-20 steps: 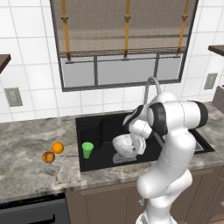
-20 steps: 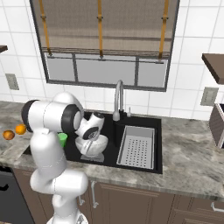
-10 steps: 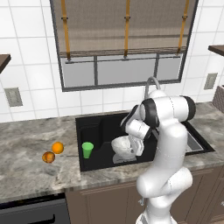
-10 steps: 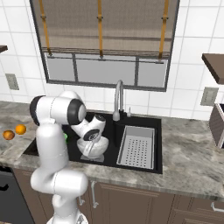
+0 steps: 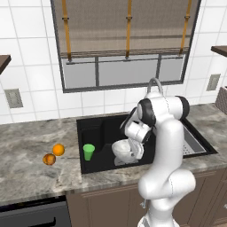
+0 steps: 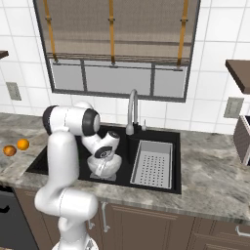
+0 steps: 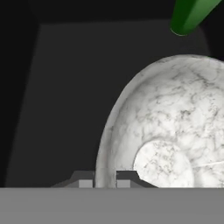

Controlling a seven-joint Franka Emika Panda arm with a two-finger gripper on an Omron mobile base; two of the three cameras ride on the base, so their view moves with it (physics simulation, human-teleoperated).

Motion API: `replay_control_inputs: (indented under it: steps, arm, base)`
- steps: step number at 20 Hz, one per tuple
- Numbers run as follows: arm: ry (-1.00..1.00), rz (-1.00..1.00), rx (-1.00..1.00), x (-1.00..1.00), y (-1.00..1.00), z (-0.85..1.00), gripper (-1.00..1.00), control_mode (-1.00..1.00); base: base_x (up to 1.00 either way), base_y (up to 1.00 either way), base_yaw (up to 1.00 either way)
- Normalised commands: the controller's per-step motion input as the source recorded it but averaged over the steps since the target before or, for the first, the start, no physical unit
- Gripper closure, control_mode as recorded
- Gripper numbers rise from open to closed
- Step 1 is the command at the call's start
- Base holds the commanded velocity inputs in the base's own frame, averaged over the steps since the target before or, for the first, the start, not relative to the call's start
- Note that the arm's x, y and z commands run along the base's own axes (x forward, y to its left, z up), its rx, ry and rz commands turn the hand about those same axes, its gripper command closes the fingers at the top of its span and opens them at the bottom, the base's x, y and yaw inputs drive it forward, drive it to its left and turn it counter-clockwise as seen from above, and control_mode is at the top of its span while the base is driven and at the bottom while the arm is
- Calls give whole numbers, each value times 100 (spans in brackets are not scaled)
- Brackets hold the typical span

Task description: Remove the peach and orange from the sink. Then move the bowl and cup from the counter to the sink for washing.

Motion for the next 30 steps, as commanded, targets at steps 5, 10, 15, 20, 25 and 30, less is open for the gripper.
replay_control_inputs:
  steps: [5, 10, 15, 20, 25, 30]
  arm:
    - [0, 3, 2, 26, 0, -29, 100, -100]
    - [-1, 4, 3, 28, 0, -27, 100, -100]
    - [0, 4, 2, 27, 0, -27, 100, -100]
    - [0, 4, 1, 22, 0, -17, 100, -100]
    - [0, 3, 3, 10, 0, -1, 100, -100]
    - [0, 0, 2, 2, 5, 1, -100, -100]
  base:
    - [0, 0, 0]
    - [0, 0, 0]
    - [0, 0, 0]
    - [0, 0, 0]
    - [0, 0, 0]
    - [0, 0, 0]
